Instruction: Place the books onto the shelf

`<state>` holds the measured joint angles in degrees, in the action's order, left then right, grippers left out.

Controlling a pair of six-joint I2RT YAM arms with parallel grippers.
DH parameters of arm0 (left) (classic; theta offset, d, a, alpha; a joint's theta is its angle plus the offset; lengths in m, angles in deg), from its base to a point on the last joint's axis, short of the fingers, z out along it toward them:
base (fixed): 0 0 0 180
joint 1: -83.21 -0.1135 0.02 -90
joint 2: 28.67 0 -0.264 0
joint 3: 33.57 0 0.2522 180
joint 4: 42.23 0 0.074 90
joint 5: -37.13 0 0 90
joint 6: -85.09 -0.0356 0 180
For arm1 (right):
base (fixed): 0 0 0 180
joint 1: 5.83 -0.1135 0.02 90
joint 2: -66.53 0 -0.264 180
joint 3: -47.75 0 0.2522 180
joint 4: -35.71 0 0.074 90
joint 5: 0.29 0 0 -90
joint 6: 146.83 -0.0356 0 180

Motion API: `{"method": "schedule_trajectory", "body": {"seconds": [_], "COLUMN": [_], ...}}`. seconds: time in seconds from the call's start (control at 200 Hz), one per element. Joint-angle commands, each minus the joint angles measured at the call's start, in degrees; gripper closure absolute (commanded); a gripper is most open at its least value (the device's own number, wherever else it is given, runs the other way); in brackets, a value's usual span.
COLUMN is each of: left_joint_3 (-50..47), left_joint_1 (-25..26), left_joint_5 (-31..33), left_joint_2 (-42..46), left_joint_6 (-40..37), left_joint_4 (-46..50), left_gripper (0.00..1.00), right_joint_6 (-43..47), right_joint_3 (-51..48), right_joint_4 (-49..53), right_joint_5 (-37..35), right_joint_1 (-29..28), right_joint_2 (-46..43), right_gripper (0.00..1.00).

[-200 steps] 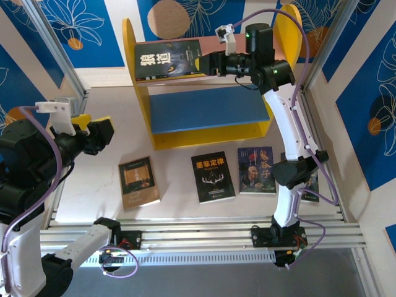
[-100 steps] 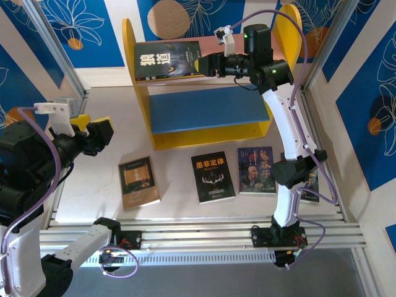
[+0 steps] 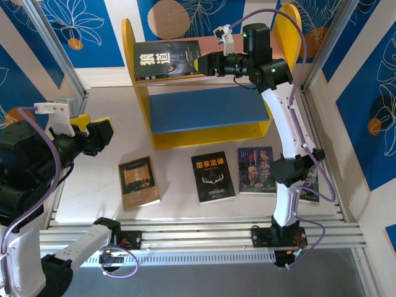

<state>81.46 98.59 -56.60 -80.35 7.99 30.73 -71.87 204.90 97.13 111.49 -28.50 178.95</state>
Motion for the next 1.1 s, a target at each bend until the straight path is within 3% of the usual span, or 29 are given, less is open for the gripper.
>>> {"method": "schedule_trajectory", "body": {"seconds": [0.0, 1.096], "left_joint_3": [-0.6, -0.7], "left_joint_1": [-0.6, -0.6], "left_joint_5": [1.1, 1.7], "left_joint_2": [0.4, 0.6], "left_joint_6": [-1.3, -1.9], "left_joint_4": [-0.4, -0.1], "left_gripper": [0.32, 0.32], "right_joint_6": [0.6, 0.1], "right_joint_3": [1.4, 2.9], "right_joint_4": [-1.3, -1.7], "right_joint_5": [3.8, 3.8], "right_joint_1": [-3.0, -3.3], "right_joint_2": [1.6, 3.6], "right_gripper": [0.49, 0.48]}}
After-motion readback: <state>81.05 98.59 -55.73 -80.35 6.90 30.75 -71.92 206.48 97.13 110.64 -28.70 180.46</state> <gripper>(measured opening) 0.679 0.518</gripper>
